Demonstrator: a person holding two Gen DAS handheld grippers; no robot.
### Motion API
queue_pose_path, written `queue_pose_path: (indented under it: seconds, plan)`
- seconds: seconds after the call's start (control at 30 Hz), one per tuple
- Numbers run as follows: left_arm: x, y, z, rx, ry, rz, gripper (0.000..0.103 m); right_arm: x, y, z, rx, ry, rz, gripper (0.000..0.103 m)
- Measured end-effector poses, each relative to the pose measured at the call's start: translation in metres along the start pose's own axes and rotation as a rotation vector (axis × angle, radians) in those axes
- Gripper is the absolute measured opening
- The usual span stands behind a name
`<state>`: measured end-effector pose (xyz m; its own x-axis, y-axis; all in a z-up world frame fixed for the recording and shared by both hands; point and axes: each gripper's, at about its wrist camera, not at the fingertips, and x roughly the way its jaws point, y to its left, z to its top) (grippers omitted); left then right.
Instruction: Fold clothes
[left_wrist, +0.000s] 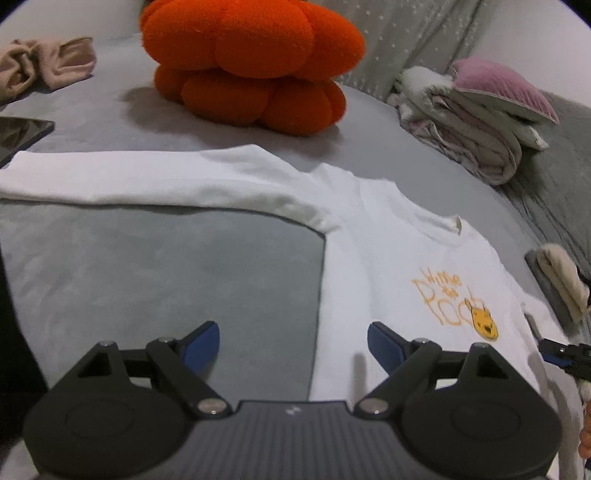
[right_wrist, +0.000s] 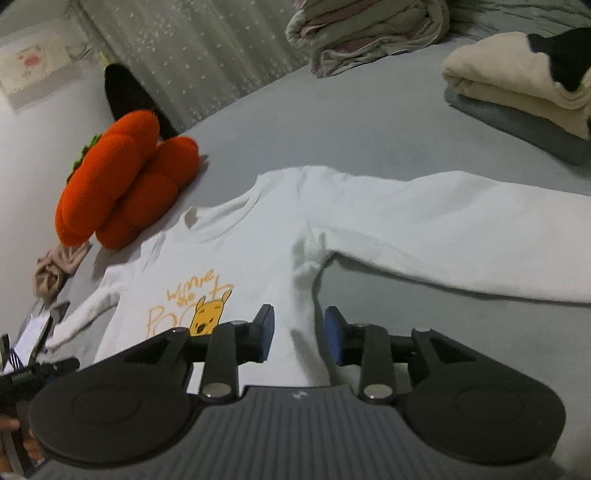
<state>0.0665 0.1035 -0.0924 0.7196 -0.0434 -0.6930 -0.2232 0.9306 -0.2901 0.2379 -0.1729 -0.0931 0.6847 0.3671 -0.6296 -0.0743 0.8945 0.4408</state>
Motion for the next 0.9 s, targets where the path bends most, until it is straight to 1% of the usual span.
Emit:
queue_pose_path:
  seconds: [0.07, 0.1, 0.13, 0.2, 0.27, 0.33, 0.37, 0.4, 0.43, 0.47, 0.53, 0.57, 0.6, 0.63, 0.67, 0.73, 0.77, 0.9]
  plan:
    - [0.001, -0.003, -0.001, 0.015, -0.002, 0.003, 0.088, 0.009, 0.005, -0.005, -0.038, 0.044, -0.036, 0.035]
    - [0.002, -0.005, -0.002, 0.029, -0.005, 0.008, 0.087, 0.013, 0.007, -0.007, -0.057, 0.067, -0.055, 0.03]
    - [0.002, -0.006, -0.003, 0.039, -0.007, 0.01, 0.084, 0.015, 0.01, -0.009, -0.082, 0.063, -0.085, 0.009]
    - [0.001, -0.005, -0.002, 0.043, -0.006, 0.019, 0.068, 0.013, 0.015, -0.008, -0.12, 0.048, -0.129, 0.008]
    - [-0.002, 0.0, 0.001, 0.017, -0.008, 0.024, 0.067, 0.002, 0.025, -0.006, -0.164, -0.005, -0.173, 0.008]
    - [-0.005, 0.008, 0.003, -0.026, -0.017, 0.022, 0.069, -0.006, 0.033, -0.006, -0.209, -0.033, -0.174, 0.008]
    - [-0.006, 0.011, 0.005, -0.044, -0.02, 0.021, 0.07, -0.005, 0.036, -0.008, -0.225, -0.024, -0.174, 0.009]
    - [-0.006, 0.01, 0.004, -0.043, -0.02, 0.019, 0.07, 0.0, 0.036, -0.01, -0.235, 0.01, -0.169, 0.018]
    - [-0.006, 0.01, 0.004, -0.042, -0.019, 0.018, 0.07, 0.008, 0.034, -0.011, -0.241, 0.057, -0.167, 0.022]
    - [-0.007, 0.009, 0.004, -0.041, -0.018, 0.016, 0.07, 0.01, 0.029, -0.009, -0.213, 0.05, -0.159, 0.026]
    - [-0.007, 0.008, 0.003, -0.039, -0.016, 0.013, 0.07, 0.013, 0.018, -0.003, -0.148, 0.018, -0.141, 0.044]
    - [-0.007, 0.008, 0.003, -0.038, -0.015, 0.011, 0.071, 0.014, 0.013, 0.0, -0.115, 0.002, -0.133, 0.048]
    - [-0.007, 0.007, 0.003, -0.036, -0.015, 0.009, 0.072, 0.012, 0.006, 0.006, -0.068, -0.038, -0.111, 0.054]
    - [-0.007, 0.006, 0.002, -0.034, -0.014, 0.008, 0.072, 0.011, 0.0, 0.011, -0.03, -0.071, -0.093, 0.056]
    - [-0.006, 0.006, 0.002, -0.031, -0.011, 0.008, 0.072, 0.012, -0.004, 0.015, -0.001, -0.089, -0.089, 0.056]
    - [-0.005, 0.005, 0.001, -0.031, -0.007, 0.008, 0.072, 0.023, -0.012, 0.022, 0.063, -0.098, -0.089, 0.056]
    - [-0.004, 0.004, 0.001, -0.032, -0.004, 0.007, 0.072, 0.029, -0.018, 0.023, 0.095, -0.094, -0.084, 0.056]
    - [-0.002, 0.002, 0.002, -0.039, -0.004, -0.003, 0.073, 0.042, -0.02, 0.022, 0.187, -0.162, -0.072, 0.058]
